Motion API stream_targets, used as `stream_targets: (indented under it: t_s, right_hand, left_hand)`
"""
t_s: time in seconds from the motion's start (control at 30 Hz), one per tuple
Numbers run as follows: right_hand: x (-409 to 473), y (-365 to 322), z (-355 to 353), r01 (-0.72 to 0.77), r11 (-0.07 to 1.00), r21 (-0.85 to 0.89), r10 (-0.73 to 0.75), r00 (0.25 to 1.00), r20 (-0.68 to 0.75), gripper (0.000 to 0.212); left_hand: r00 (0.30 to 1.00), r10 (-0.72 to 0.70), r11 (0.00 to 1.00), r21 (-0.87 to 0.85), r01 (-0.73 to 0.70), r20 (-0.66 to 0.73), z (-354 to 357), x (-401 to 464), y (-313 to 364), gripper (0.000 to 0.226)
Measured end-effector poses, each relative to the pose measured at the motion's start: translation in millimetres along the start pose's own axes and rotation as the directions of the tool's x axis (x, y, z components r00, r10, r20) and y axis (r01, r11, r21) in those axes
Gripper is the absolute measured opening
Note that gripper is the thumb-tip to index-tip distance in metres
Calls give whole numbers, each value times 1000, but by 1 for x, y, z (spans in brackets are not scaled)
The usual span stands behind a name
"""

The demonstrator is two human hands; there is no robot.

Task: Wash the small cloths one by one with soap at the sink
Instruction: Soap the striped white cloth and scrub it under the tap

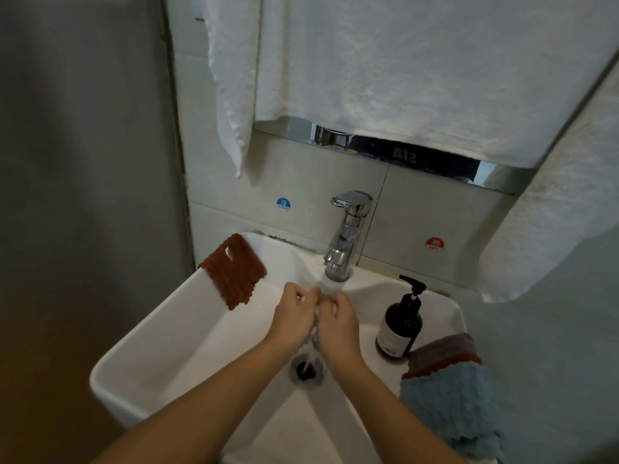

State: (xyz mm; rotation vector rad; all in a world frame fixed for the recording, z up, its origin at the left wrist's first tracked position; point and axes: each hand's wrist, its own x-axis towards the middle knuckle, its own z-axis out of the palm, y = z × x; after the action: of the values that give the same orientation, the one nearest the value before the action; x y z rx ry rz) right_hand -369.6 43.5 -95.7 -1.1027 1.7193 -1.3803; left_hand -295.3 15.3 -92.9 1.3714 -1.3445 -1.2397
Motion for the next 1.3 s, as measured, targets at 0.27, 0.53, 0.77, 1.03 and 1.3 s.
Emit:
stream_targets:
  t_s: [0.27,0.53,0.77,1.03,1.3]
  right_hand:
    - [-2,-9,-10,-100,926,365,62,992,112,20]
    - [-2,0,1,19,1000,8,-19,999,27,28]
    - [8,3,0,2,989,-151,8,998,65,28]
    - [11,2,-16,-130,986,106,137,988,-66,11]
    - [-2,-15,-9,-289,884,368,232,953,193,21]
  left_hand:
    - [1000,-18,982,-187,21,14,-4,-7,8,19]
    - [971,238,963,131,-235,-9,2,-8,1,29]
    - [981,188,957,213,-196,56,0,-3,-1,28]
    - [998,37,995,-97,-33,47,-7,-6,6,9]
    - [968,251,968,34,-250,-24,4,-5,-4,21]
